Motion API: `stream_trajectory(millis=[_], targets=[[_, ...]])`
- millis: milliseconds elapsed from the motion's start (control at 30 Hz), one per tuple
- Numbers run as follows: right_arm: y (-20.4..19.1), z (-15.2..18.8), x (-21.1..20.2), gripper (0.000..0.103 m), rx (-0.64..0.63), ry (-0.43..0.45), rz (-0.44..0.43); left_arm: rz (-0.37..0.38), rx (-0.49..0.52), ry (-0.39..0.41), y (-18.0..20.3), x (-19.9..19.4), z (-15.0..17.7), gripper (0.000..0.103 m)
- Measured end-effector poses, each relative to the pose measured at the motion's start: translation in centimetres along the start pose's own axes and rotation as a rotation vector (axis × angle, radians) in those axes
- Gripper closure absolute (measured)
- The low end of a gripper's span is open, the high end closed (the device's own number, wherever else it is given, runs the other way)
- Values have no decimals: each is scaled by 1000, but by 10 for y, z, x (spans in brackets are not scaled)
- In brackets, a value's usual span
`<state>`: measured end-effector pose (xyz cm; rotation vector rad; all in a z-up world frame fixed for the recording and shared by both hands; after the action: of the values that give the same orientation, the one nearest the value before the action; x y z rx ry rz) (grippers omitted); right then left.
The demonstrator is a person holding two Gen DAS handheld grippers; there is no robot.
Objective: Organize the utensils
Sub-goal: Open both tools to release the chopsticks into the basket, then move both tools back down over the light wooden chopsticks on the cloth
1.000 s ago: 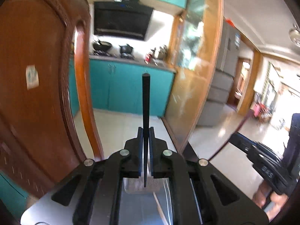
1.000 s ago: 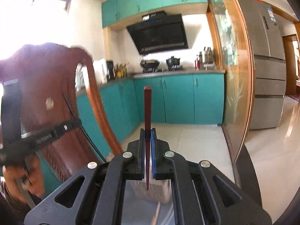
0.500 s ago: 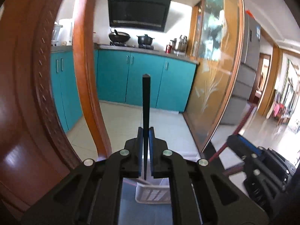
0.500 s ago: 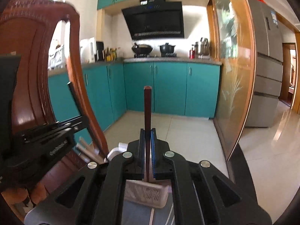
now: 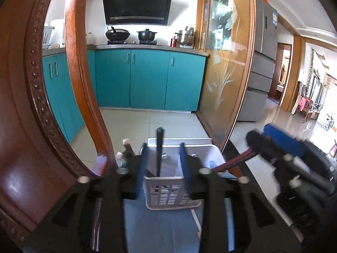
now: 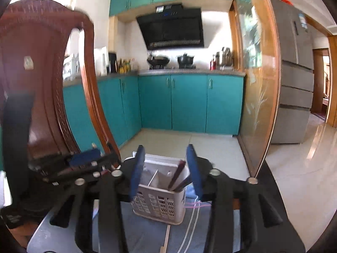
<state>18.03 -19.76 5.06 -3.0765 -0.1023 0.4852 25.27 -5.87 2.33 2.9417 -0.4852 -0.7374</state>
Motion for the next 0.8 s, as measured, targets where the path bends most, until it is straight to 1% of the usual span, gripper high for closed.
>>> stream_trajectory(millis=[67, 167, 233, 300, 367, 400, 467, 500, 533, 600, 700, 733, 800], targets=[[8, -1, -22, 59, 23, 43, -1, 17, -3, 14, 3, -10, 3, 67], [22, 4, -54, 58, 52, 88, -21, 37, -8, 33, 6, -28, 15, 63], [32, 15, -73, 58, 71, 99, -42, 50, -20, 41, 7, -43, 29, 59], [42, 31, -83, 58, 88, 82, -56, 59, -34, 30, 4, -54, 49, 56], [50, 58, -82, 58, 96, 15, -48, 59, -45, -6, 3, -56, 70, 56], [53, 79, -72, 58, 88, -69, -30, 58, -48, -27, 2, -55, 79, 56], [54, 112, -50, 58, 65, -225, 23, 51, -37, -96, 2, -52, 106, 56], [54, 137, -33, 58, 46, -341, 71, 45, -28, -126, 2, -51, 118, 56], [53, 153, -23, 58, 32, -411, 93, 40, -15, -164, 2, -50, 134, 56], [48, 184, -8, 58, -9, -533, 125, 38, -5, -213, -1, -49, 152, 56], [34, 209, 1, 58, -92, -603, 175, 32, -27, -274, -9, -46, 173, 56], [29, 213, 3, 58, -124, -614, 183, 30, -38, -285, -13, -47, 178, 56], [18, 214, 4, 58, -183, -597, 210, 24, -53, -298, -18, -46, 182, 56]])
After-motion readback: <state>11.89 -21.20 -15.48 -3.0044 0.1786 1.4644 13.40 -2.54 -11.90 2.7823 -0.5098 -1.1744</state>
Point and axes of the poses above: each gripper's, at about its wrist camera, not at the fingertips, and x roughly the way its jaws point, y to its right, z to its underside, the point moved 1 cm from there along x, roughly the way its jaws point, and after that the axes turned 7 degrees about z, right-handed, at the moved point
